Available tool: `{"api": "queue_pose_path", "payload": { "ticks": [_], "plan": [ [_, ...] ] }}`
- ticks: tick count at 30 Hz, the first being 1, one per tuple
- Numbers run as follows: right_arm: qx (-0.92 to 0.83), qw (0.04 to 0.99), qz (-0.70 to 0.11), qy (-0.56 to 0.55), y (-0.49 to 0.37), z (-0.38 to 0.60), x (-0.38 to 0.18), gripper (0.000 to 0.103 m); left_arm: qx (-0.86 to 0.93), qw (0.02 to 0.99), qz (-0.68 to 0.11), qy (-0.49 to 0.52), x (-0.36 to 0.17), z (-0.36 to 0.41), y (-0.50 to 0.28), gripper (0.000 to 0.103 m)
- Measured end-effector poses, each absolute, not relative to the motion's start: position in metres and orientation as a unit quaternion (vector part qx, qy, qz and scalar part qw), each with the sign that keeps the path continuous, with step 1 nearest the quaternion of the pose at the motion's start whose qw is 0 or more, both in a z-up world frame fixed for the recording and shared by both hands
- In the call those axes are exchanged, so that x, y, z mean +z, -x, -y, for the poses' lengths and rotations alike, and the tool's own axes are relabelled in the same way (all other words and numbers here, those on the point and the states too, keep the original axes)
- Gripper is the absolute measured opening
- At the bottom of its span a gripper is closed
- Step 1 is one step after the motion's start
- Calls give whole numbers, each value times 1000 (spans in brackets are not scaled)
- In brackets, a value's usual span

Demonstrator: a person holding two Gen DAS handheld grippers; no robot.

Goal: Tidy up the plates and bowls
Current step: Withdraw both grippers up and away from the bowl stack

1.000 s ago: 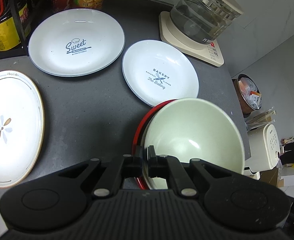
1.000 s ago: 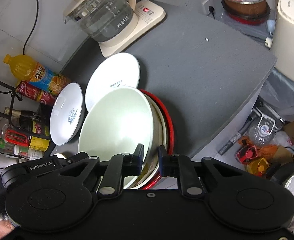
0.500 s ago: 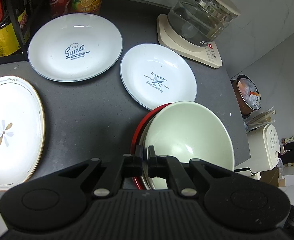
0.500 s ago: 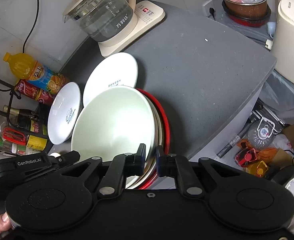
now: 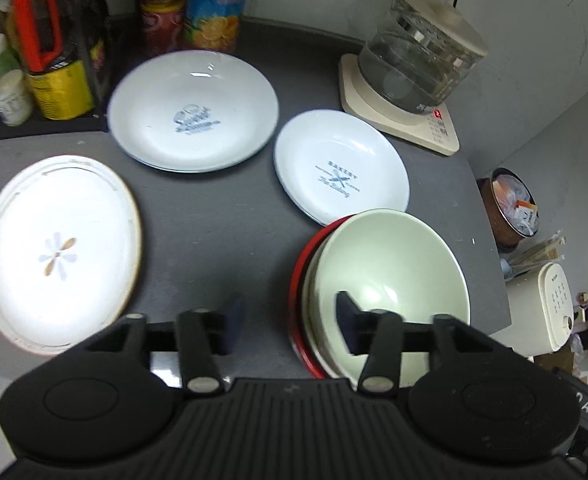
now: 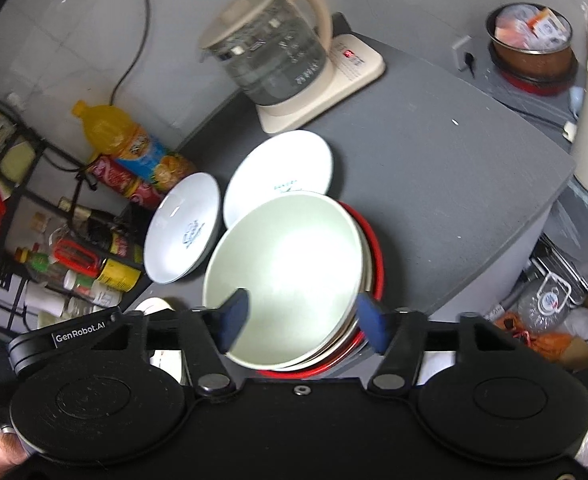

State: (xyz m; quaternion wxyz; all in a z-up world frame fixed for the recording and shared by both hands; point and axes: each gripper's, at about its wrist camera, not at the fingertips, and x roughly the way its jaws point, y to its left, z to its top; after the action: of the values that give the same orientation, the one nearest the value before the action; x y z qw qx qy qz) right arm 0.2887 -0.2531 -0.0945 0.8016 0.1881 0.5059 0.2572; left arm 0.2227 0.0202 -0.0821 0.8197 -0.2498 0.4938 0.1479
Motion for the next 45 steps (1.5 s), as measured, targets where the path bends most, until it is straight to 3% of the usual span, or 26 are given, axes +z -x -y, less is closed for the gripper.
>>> {"api": "queue_pose_path", "payload": {
  "ticks": [2,7,13,26,45],
  "plan": [
    [268,804,-498,-184,-284,253,-90,85,158,824,-485,245,-77,-19,-213,59],
    [303,793,-494,-186,-274,251,-83,90,184,828,-475,233,-67,-16,-188,69],
    [331,789,-486,-177,-259,244,-77,94,215,823,-471,234,-60,-15,-152,75],
    [375,795,-460,-124,-243,215,-52,103,253,824,-452,227,-38,-25,-109,76],
    [403,793,-456,-39,-256,136,-46,103,286,815,-434,257,-48,-75,-97,76]
  ]
}}
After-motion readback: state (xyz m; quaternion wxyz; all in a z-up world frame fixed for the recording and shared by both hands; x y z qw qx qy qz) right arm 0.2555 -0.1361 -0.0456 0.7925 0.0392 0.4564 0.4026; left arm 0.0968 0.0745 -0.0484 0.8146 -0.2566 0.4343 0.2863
